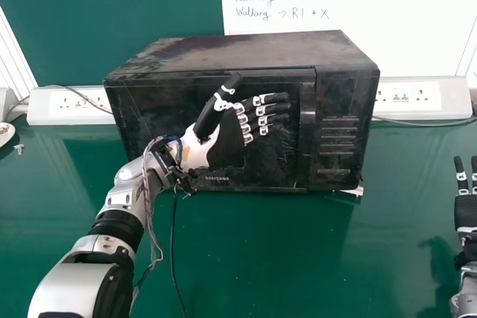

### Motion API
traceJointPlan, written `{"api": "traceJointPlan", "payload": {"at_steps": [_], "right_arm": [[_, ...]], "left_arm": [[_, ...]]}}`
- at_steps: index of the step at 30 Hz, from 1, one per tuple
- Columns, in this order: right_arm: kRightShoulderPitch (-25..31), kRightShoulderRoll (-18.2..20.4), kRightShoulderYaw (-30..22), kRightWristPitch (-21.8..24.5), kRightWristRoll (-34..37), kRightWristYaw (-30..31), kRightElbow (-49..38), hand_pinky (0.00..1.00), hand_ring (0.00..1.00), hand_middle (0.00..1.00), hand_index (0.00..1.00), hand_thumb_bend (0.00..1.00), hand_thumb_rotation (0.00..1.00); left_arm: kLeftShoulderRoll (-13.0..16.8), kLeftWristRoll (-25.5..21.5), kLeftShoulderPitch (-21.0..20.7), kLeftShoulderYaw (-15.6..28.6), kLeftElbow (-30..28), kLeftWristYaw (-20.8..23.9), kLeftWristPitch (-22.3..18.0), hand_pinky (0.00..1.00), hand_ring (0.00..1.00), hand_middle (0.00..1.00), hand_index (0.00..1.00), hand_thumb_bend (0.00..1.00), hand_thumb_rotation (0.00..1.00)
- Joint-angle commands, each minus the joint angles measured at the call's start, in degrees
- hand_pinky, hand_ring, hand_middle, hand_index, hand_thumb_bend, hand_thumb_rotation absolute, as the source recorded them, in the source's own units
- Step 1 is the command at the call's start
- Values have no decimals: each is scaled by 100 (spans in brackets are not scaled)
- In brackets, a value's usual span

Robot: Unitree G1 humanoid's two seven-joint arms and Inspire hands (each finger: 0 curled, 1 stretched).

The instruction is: Open the door of oven

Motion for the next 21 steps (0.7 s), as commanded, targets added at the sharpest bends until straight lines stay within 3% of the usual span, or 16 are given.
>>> {"api": "traceJointPlan", "payload": {"at_steps": [1,21], "right_arm": [[17,8,-3,-47,0,3,44,87,98,93,87,100,90],[35,50,29,-64,-10,-53,-39,89,98,94,87,100,91]], "left_arm": [[-11,75,-153,-42,100,91,-63,72,86,89,83,83,87],[-141,189,-236,-47,362,472,113,68,82,88,83,85,83]]}}
